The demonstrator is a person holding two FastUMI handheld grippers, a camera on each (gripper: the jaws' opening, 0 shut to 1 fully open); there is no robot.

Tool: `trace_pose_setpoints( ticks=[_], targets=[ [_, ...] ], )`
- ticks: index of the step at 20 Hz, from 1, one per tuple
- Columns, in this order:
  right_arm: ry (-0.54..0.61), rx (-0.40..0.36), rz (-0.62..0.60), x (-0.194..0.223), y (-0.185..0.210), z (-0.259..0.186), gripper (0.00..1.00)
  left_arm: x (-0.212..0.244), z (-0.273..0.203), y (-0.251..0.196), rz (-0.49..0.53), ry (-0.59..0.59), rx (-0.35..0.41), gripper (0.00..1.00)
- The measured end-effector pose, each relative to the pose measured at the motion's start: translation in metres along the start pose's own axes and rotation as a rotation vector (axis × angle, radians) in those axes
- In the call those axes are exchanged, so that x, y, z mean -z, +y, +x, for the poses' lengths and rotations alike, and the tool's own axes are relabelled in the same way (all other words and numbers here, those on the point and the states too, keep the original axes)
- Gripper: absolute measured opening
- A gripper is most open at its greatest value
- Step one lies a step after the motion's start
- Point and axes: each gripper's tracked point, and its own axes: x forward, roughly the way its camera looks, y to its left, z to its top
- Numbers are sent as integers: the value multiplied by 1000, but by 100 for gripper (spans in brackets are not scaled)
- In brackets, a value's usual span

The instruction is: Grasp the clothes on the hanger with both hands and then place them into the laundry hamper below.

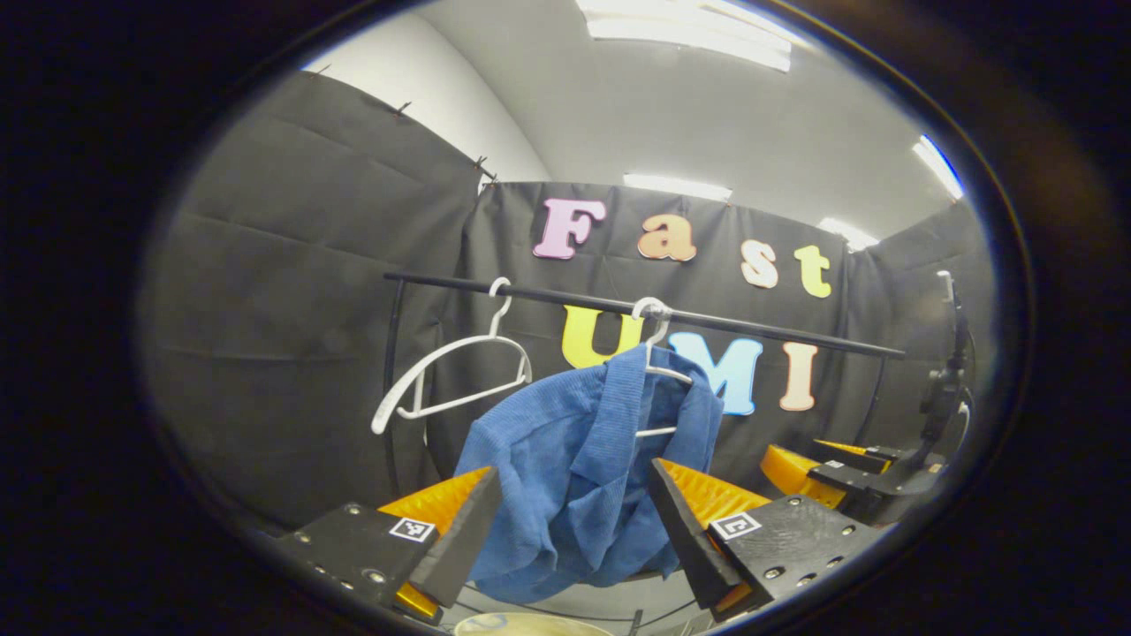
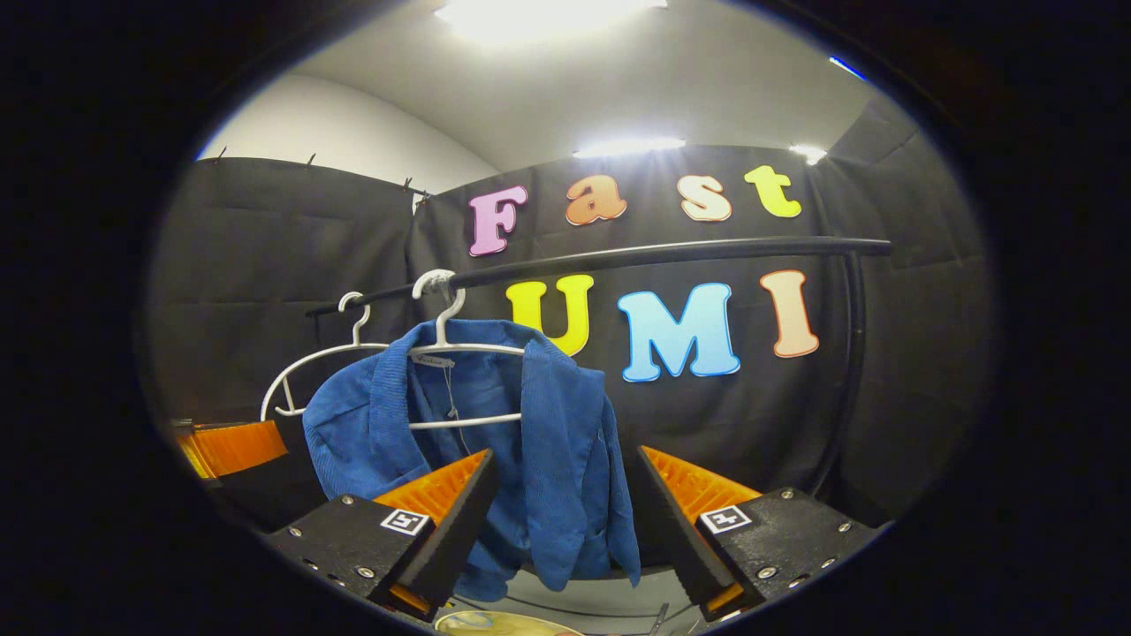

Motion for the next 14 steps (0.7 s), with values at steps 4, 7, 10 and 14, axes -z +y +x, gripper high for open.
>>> trace_pose_setpoints(
  ticks=[4, 7, 10, 14],
  targets=[
    [34, -70, 30, 9, -1, 47, 95, 12, 35, -12, -59, 19, -44, 100],
    [55, -110, 14, 20, -3, 75, 95, 22, 57, -16, -83, 23, -86, 100],
    [90, -153, -11, 34, -3, 102, 95, 36, 85, -20, -57, 32, -141, 100],
    [118, -208, 2, 47, 1, 117, 95, 41, 111, -28, -16, 15, -210, 100]
  ],
)
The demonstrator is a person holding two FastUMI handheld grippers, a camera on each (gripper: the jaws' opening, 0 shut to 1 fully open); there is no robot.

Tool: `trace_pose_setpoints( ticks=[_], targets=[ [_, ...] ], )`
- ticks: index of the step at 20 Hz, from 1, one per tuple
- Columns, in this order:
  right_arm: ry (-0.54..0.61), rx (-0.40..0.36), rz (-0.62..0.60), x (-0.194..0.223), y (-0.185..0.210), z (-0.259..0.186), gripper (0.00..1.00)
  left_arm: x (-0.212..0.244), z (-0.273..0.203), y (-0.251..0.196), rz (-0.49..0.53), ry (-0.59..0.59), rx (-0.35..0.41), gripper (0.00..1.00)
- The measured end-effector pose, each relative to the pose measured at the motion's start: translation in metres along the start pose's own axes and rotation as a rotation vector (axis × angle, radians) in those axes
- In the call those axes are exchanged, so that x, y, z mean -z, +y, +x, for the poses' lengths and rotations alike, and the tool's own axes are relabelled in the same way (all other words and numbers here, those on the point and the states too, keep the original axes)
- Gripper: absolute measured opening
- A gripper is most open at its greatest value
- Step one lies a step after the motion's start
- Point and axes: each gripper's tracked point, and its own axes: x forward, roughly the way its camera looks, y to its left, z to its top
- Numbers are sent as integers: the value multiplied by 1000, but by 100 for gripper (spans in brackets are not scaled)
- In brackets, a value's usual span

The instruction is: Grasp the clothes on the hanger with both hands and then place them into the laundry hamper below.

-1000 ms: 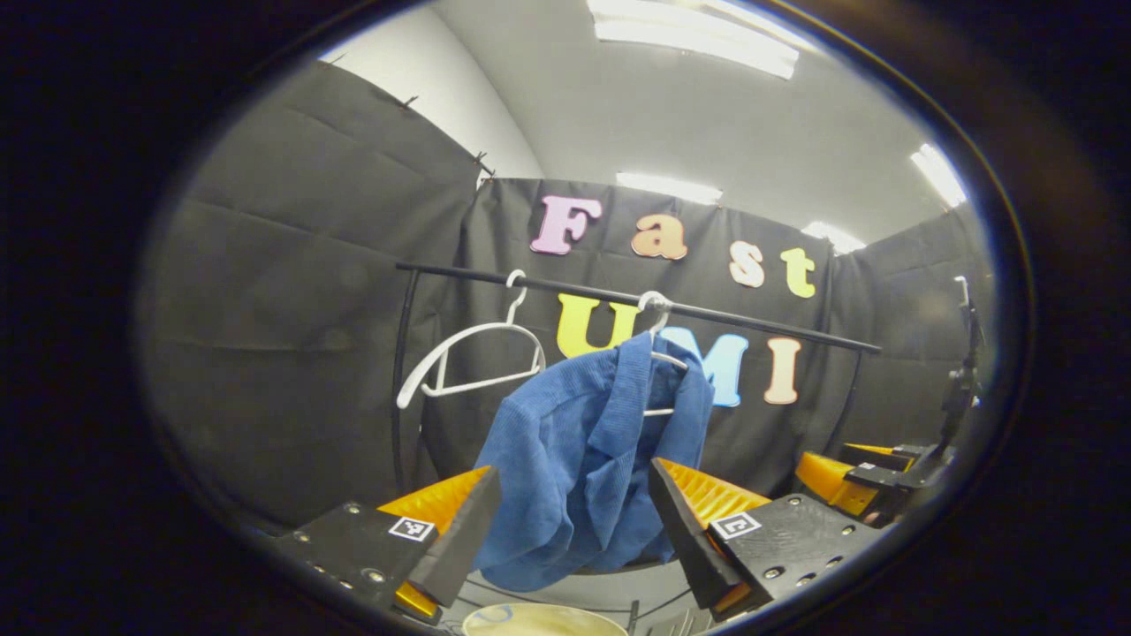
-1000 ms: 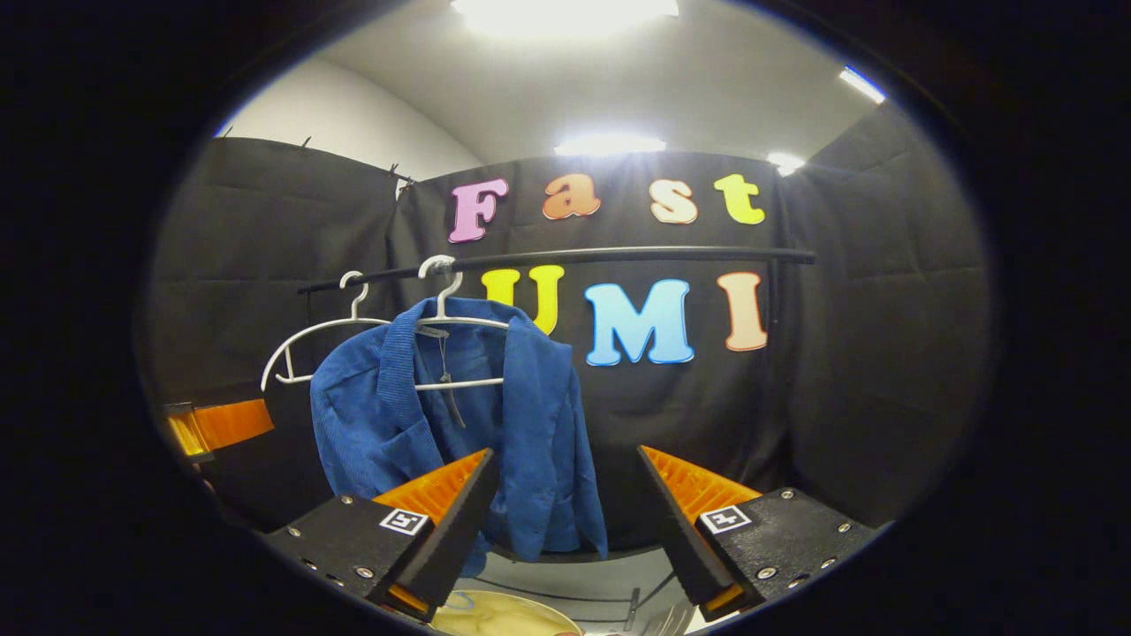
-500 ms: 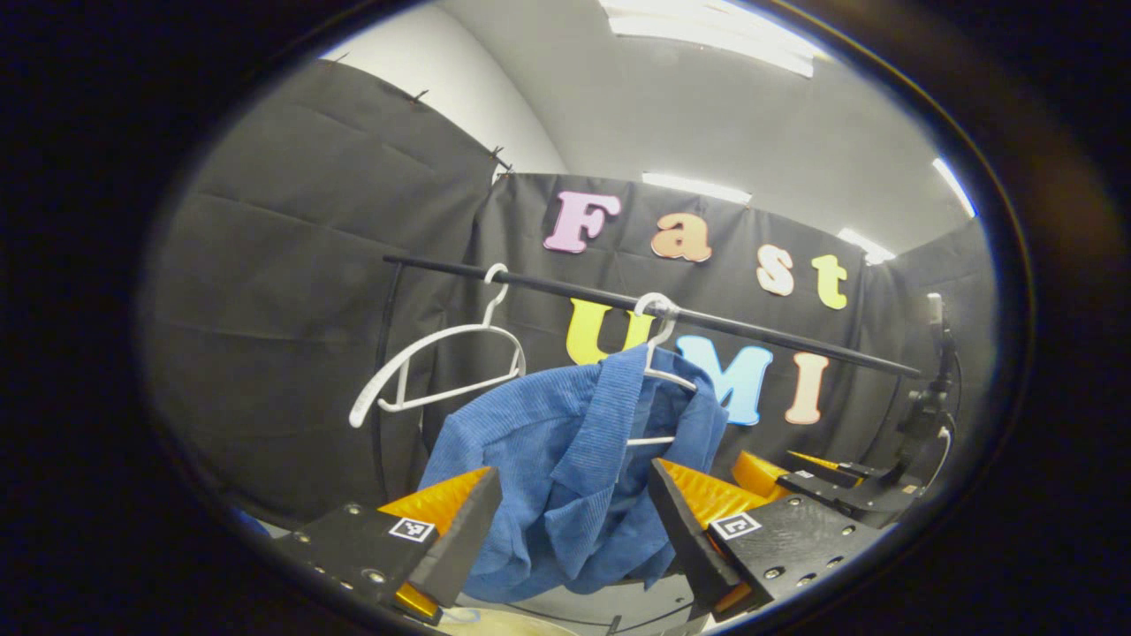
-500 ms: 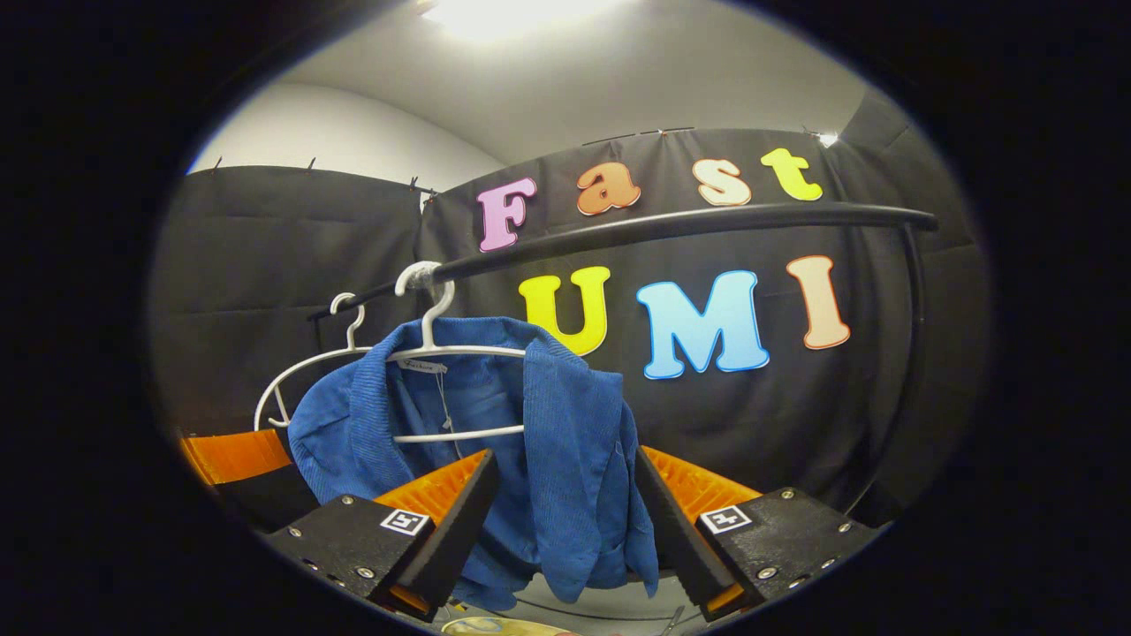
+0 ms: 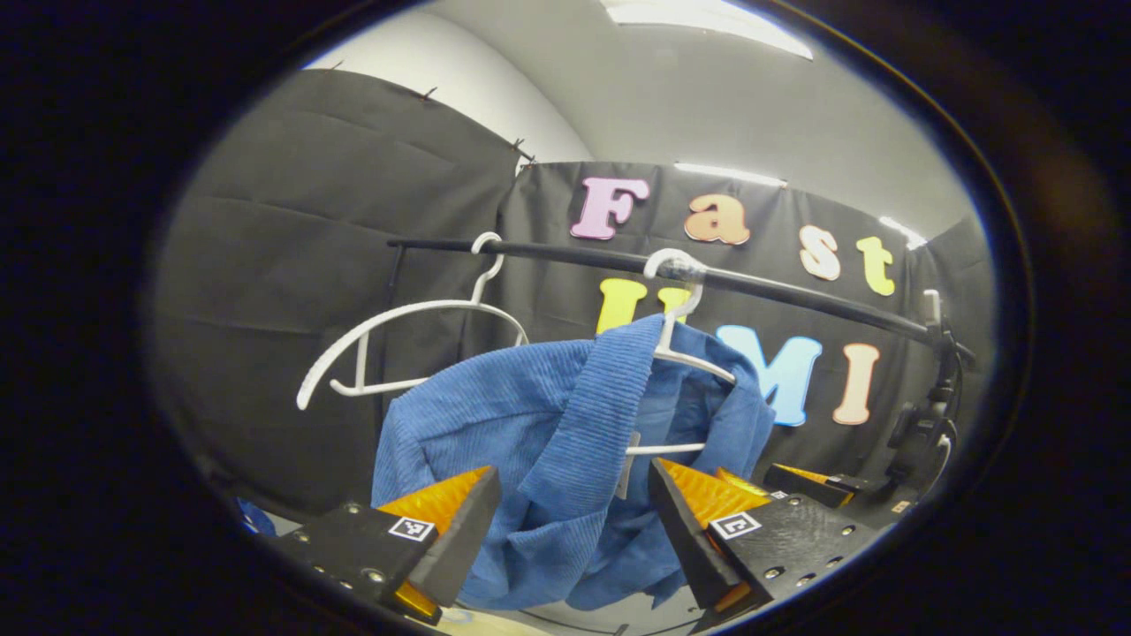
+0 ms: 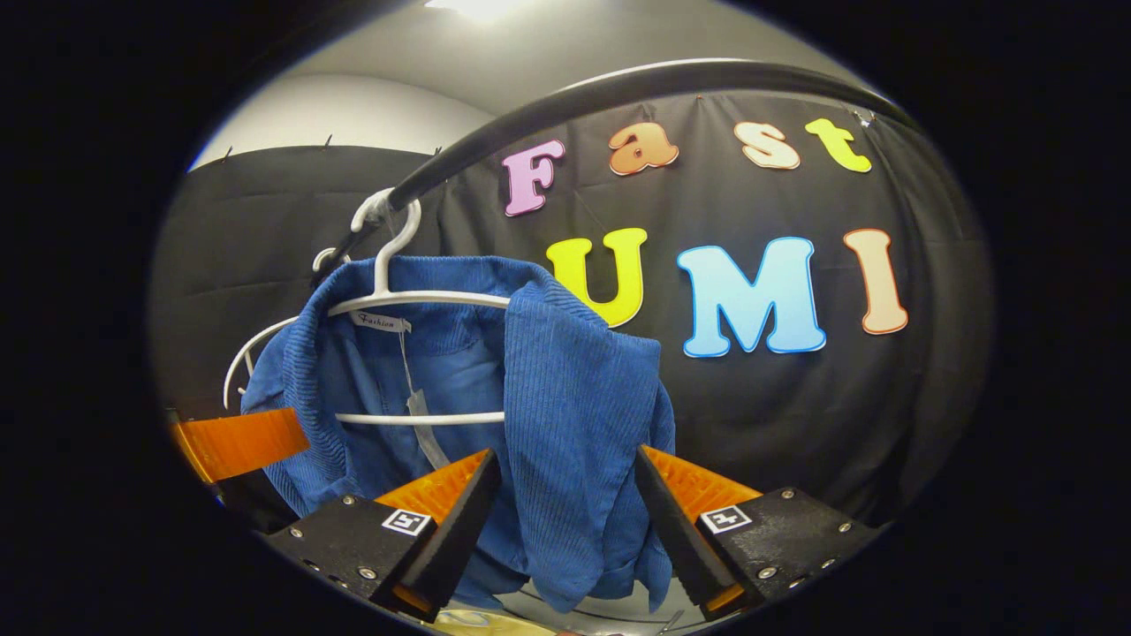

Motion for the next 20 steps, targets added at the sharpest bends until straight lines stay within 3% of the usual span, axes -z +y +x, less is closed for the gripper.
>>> trace_pose_setpoints(
  ticks=[2, 6, 12, 14, 15, 16, 17, 18, 19, 20],
  targets=[
    [3, -7, 7, 4, -2, 5, 95, 9, 9, -1, -4, 4, -41, 96],
    [41, -43, 48, 20, 0, 20, 94, 28, 29, 2, -29, 17, -116, 100],
    [60, -56, -1, 33, 4, 35, 95, 30, 44, 0, -18, 23, -119, 98],
    [80, -72, 20, 38, 1, 38, 90, 36, 45, 0, -23, 39, -116, 59],
    [83, -74, 39, 37, -4, 40, 84, 38, 44, -8, -38, 48, -80, 51],
    [81, -78, 57, 37, -8, 43, 67, 40, 41, -5, -43, 51, -90, 43],
    [81, -80, 70, 36, -11, 45, 59, 40, 42, -2, -45, 53, -98, 35],
    [86, -99, 87, 37, -5, 45, 40, 40, 39, -10, -53, 51, -63, 27],
    [93, -126, 108, 37, 2, 44, 34, 38, 37, -22, -55, 54, -3, 19],
    [96, -140, 129, 39, 3, 40, 17, 35, 29, -26, -55, 45, 26, 10]
  ],
)
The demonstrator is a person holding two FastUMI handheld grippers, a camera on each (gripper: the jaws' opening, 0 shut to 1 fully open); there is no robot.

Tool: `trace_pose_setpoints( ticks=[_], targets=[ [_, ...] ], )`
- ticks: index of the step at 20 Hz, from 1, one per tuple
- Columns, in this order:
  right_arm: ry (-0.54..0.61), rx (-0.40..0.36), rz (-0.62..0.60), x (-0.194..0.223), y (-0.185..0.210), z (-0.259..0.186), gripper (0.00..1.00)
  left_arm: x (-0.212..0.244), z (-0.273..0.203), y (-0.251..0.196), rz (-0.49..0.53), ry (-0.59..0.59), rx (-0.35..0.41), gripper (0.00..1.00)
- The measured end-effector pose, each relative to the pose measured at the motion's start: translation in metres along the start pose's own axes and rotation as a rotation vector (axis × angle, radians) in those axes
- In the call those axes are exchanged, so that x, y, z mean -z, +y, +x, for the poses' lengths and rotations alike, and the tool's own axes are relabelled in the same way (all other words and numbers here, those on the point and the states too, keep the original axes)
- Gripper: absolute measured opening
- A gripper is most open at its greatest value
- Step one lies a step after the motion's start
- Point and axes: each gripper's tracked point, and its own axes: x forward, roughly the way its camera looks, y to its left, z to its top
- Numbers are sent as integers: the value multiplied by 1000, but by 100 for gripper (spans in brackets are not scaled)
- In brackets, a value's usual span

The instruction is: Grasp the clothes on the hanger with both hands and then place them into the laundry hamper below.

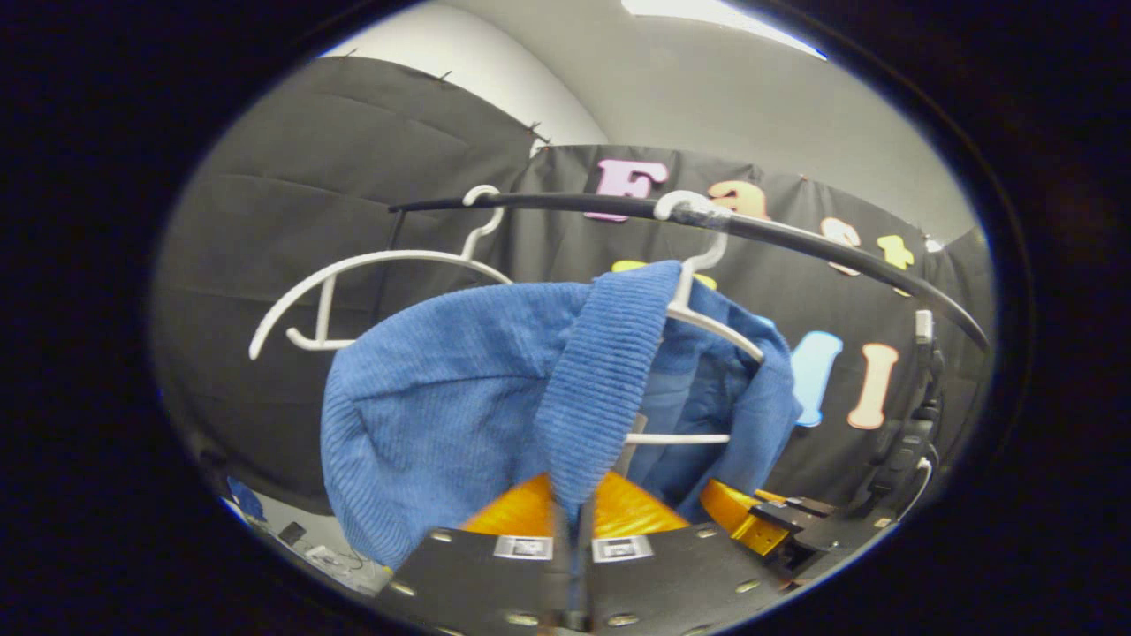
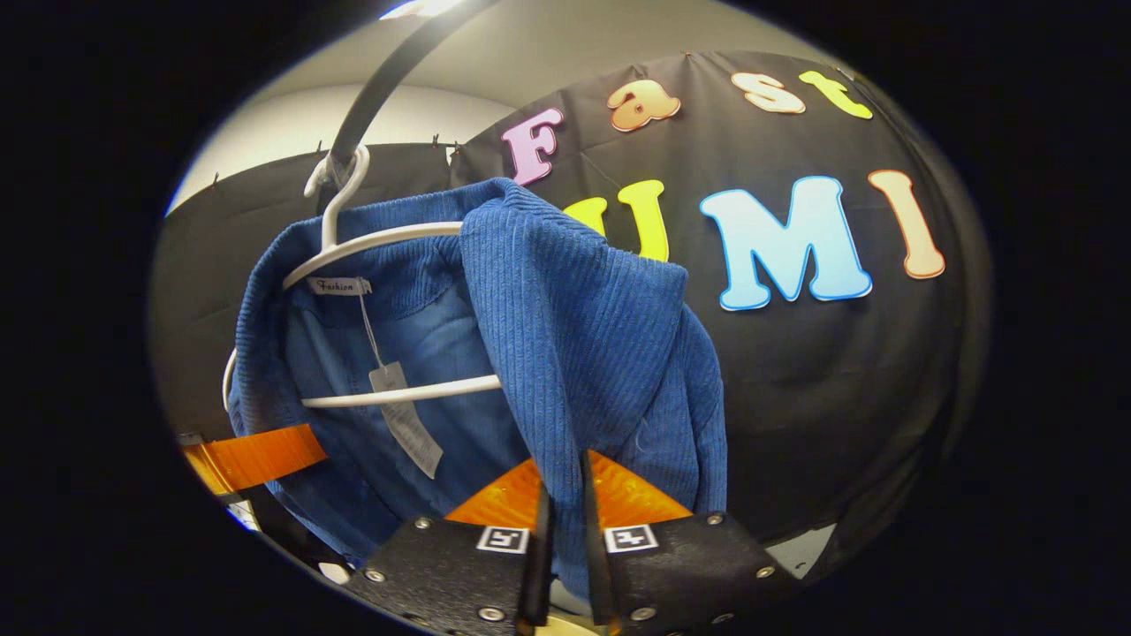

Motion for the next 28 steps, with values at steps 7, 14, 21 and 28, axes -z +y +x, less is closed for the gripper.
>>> trace_pose_setpoints(
  ticks=[7, 14, 21, 28],
  targets=[
    [-27, -65, 32, -10, 2, -14, 0, -10, -17, 1, -34, -31, 88, 2],
    [-91, 14, 45, -29, -19, -26, 0, -57, -44, 26, 11, -138, 46, 2],
    [-171, 119, 60, -58, -59, -22, 0, -105, -51, 81, 27, -204, -47, 6],
    [-249, 184, 47, -76, -83, -23, 0, -151, -47, 110, 181, -237, -106, 6]
  ],
)
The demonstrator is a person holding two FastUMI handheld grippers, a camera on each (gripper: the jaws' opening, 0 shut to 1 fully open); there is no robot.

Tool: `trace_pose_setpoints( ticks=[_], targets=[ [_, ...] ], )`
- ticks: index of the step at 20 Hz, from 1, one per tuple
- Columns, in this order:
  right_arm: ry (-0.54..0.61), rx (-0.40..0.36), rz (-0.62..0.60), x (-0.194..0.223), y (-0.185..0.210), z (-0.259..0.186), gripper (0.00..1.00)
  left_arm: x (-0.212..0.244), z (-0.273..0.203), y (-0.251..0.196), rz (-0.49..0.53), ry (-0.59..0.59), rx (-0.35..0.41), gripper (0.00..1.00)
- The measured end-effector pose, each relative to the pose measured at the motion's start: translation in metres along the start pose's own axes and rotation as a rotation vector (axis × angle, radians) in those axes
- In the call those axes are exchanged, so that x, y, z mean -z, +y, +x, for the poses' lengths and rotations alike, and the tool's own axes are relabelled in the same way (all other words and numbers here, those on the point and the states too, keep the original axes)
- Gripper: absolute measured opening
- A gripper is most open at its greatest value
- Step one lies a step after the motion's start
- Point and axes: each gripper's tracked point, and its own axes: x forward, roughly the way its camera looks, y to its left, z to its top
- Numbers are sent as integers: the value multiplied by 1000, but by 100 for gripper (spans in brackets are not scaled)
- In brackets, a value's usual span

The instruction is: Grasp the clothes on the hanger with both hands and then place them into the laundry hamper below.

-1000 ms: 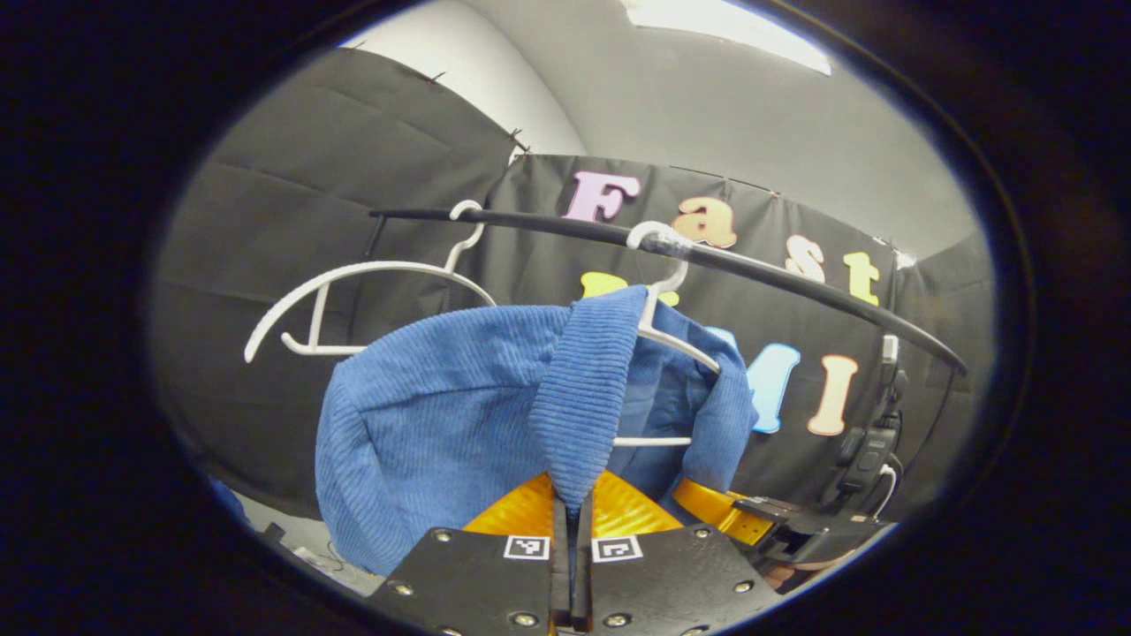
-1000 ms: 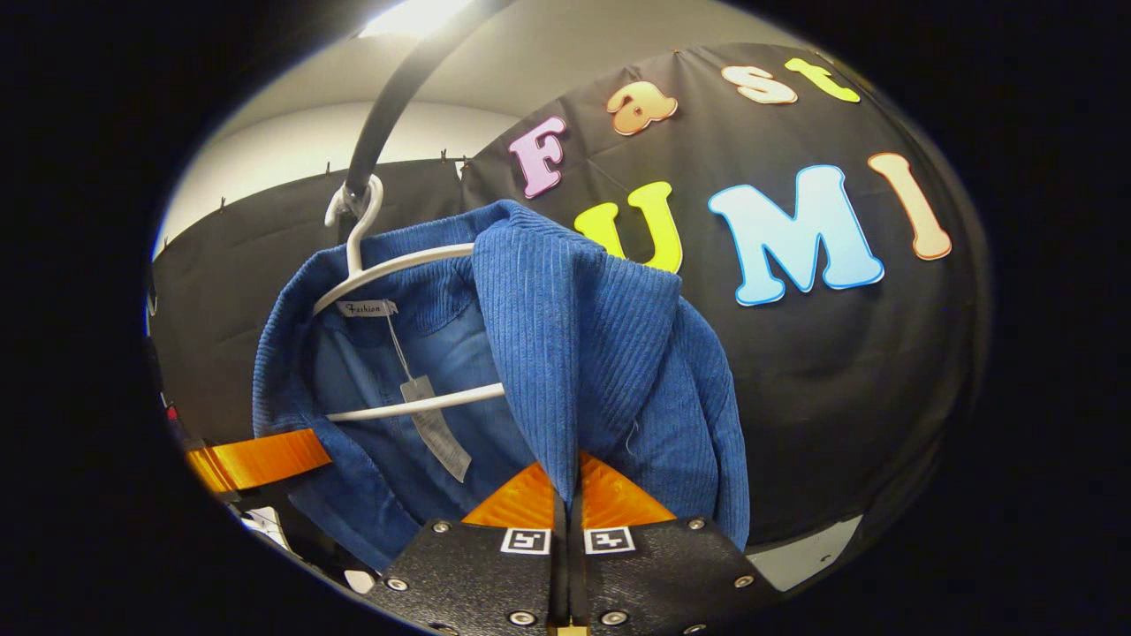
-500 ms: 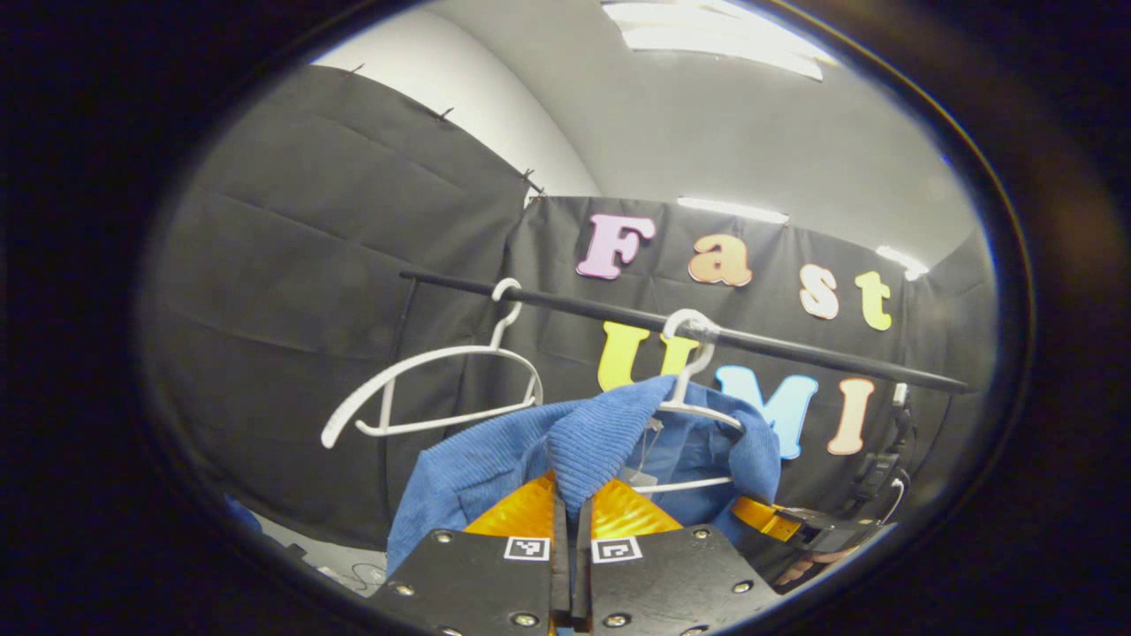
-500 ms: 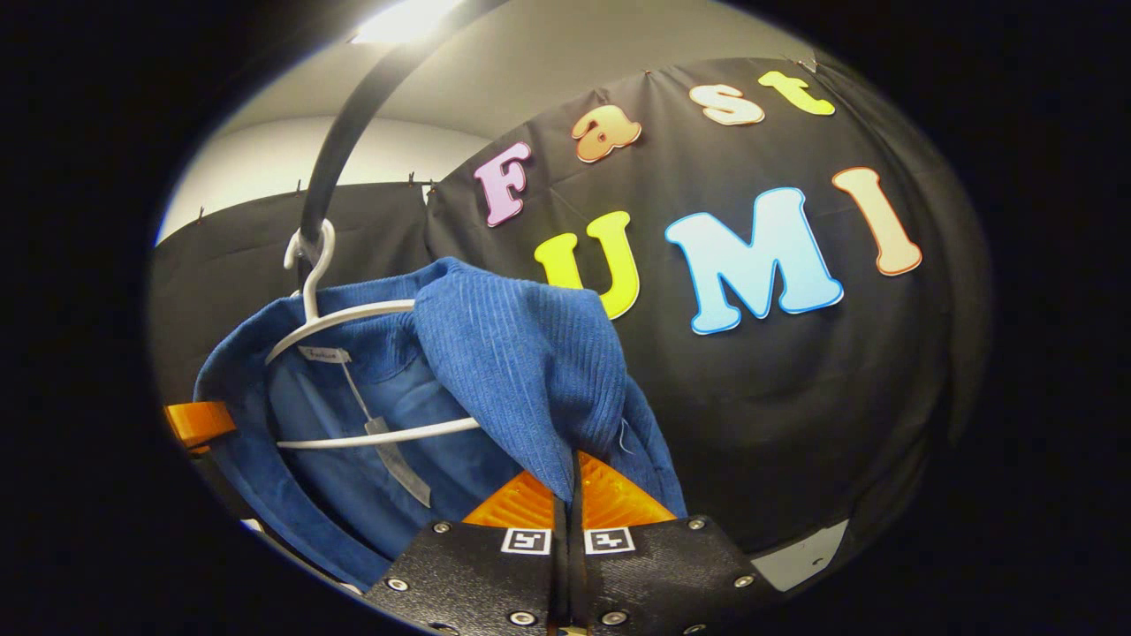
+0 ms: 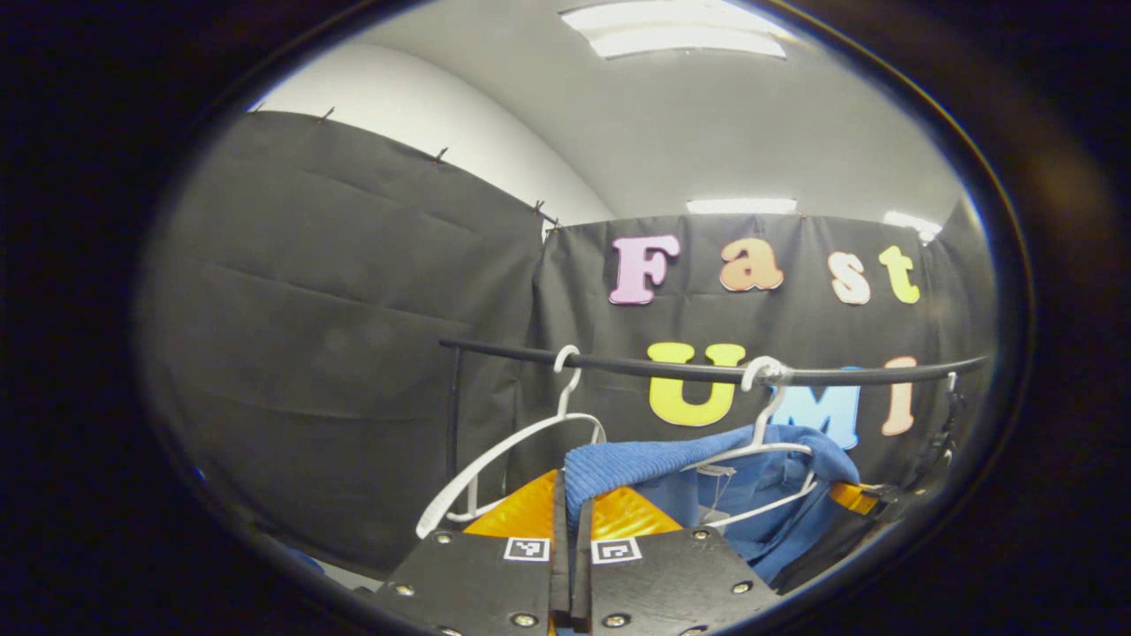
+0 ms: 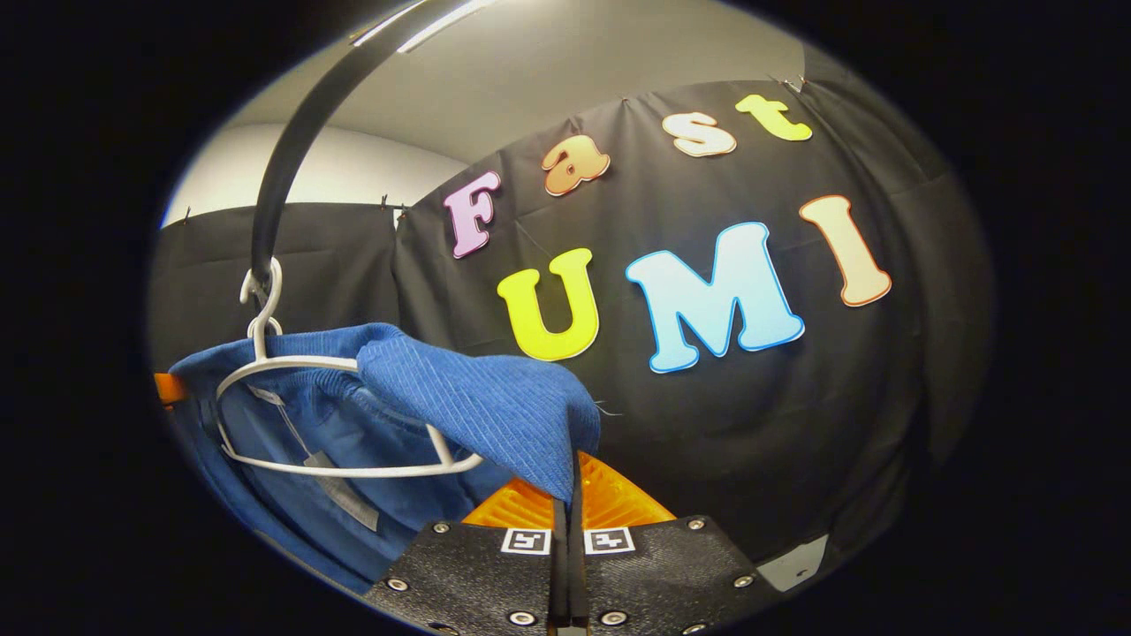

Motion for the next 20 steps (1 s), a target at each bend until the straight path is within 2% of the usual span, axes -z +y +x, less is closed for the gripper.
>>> trace_pose_setpoints(
  ticks=[5, 6, 7, 8, 9, 10, 11, 12, 13, 15, 17, 19, 20],
  targets=[
    [-50, 4, -10, -5, -2, 4, 0, -9, 12, 23, -31, 23, -11, 7],
    [-69, 8, -16, -9, -1, 2, 0, -12, 14, 28, -41, 28, -13, 2],
    [-99, 14, -23, -13, -1, 2, 0, -16, 19, 33, -47, 29, -14, 7],
    [-126, 18, -37, -18, 2, 1, 0, -19, 20, 40, -53, 27, -18, 7],
    [-152, 21, -62, -21, 3, 3, 0, -22, 23, 43, -66, 27, -2, 7],
    [-177, 29, -103, -23, 4, 7, 0, -22, 25, 45, -89, 34, 25, 0],
    [-188, 39, -134, -23, 2, 12, 0, -18, 28, 47, -108, 57, 61, 7],
    [-198, 41, -150, -24, 3, 15, 0, -10, 31, 50, -113, 88, 92, 2],
    [-220, 39, -160, -29, 7, 19, 0, -6, 34, 55, -101, 110, 108, 7],
    [-254, 28, -198, -35, 11, 27, 0, -4, 47, 65, -58, 148, 127, 6],
    [-276, 37, -239, -34, 12, 34, 0, 0, 48, 67, -88, 180, 147, 7],
    [-281, 23, -227, -27, 21, 36, 0, 8, 48, 83, -118, 202, 138, 7],
    [-277, 6, -230, -24, 26, 37, 0, 12, 51, 94, -115, 212, 124, 2]
  ],
)
